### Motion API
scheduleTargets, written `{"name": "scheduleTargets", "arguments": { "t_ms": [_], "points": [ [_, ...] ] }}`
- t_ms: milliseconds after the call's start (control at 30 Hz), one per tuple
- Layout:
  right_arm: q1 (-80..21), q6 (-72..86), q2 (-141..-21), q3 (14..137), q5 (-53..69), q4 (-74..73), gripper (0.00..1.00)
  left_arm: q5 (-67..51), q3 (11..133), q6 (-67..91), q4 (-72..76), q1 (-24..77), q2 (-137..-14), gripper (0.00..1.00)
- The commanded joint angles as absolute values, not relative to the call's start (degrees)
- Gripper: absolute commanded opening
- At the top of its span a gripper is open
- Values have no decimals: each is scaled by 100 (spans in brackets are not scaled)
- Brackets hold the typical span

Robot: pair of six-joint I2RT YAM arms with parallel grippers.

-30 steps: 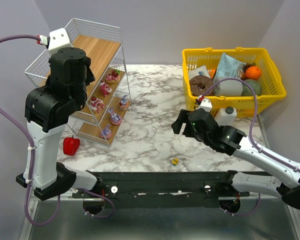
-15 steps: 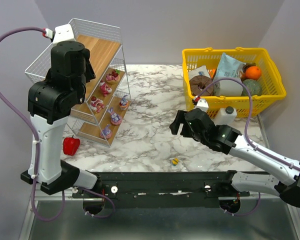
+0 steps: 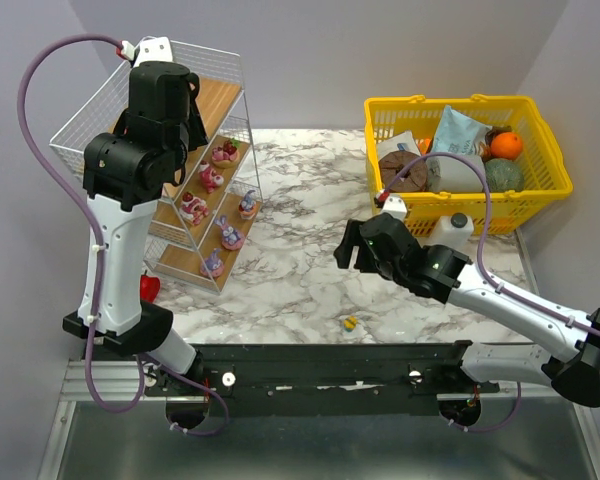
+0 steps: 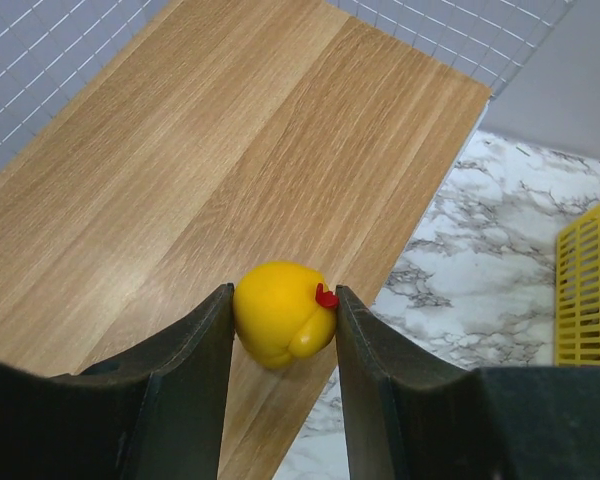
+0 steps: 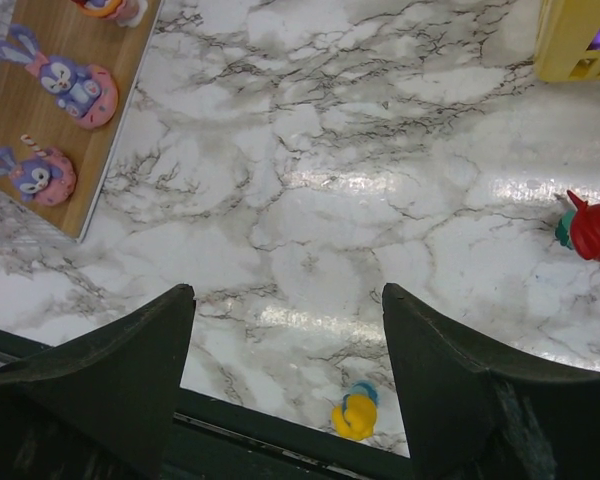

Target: Place and organize the plastic toys onto the shelf

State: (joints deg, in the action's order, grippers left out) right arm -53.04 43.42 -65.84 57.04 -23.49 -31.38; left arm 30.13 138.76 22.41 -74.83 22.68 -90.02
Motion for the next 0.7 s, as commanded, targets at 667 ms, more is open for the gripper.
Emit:
{"name": "scheduleTargets", "arguments": {
  "t_ms": [667],
  "points": [
    [-5291,4667,-6855,6469,-2197,-4693,82,2566,14203,2760,-8060,1978,-9439,44]
  ]
}}
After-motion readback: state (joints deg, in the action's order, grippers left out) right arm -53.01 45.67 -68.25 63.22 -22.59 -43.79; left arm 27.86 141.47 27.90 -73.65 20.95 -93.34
